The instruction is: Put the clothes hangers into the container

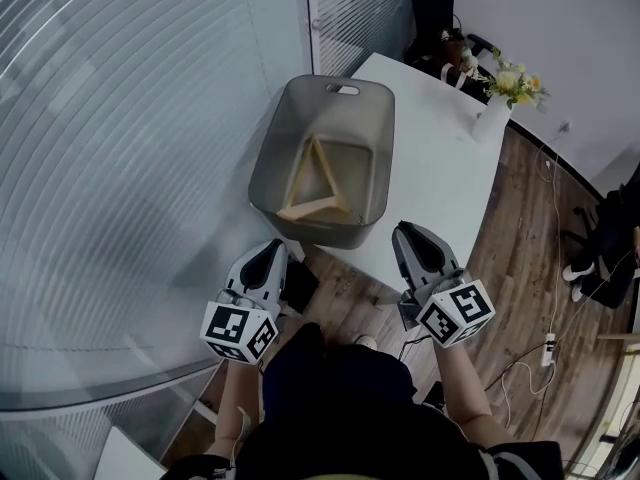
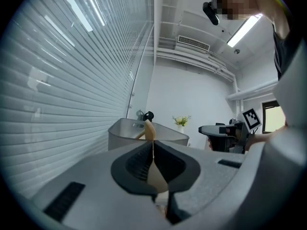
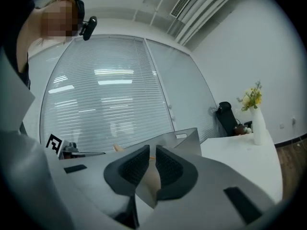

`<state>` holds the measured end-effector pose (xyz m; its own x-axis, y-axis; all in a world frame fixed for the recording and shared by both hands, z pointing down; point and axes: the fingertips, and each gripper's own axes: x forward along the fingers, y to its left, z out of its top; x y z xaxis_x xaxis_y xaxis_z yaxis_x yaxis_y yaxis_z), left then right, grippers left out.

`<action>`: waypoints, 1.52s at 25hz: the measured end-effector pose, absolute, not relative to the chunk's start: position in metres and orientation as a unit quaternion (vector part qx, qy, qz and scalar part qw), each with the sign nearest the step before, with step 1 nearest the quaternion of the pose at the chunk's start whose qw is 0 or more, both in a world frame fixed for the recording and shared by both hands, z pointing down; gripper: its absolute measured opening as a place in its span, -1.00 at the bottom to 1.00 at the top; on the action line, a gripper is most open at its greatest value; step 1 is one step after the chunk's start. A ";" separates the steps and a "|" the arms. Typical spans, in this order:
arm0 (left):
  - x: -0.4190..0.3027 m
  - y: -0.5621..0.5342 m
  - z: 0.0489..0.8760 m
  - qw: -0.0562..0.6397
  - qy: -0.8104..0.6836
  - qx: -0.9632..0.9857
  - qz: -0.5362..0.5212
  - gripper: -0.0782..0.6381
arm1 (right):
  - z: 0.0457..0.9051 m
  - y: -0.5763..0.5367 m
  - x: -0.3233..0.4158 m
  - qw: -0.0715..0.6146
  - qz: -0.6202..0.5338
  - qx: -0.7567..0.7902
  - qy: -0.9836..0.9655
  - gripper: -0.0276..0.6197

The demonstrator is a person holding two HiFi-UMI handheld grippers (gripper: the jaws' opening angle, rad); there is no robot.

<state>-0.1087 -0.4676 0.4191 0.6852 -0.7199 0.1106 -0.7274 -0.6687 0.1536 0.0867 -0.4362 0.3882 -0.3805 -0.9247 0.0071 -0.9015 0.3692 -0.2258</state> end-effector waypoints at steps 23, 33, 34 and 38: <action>-0.099 -0.467 0.432 0.094 -0.392 0.915 0.032 -0.74 | 0.424 -0.424 0.083 -0.010 -0.056 -0.564 0.823 -0.82; -0.094 -0.466 0.433 0.100 -0.388 0.916 0.033 -0.74 | 0.427 -0.424 0.085 -0.004 -0.073 -0.566 0.821 -0.82; -0.095 -0.466 0.434 0.100 -0.388 0.916 0.033 -0.74 | 0.427 -0.423 0.085 -0.005 -0.073 -0.565 0.822 -0.82; -0.095 -0.466 0.434 0.102 -0.388 0.915 0.035 -0.74 | 0.428 -0.423 0.085 -0.004 -0.077 -0.565 0.822 -0.82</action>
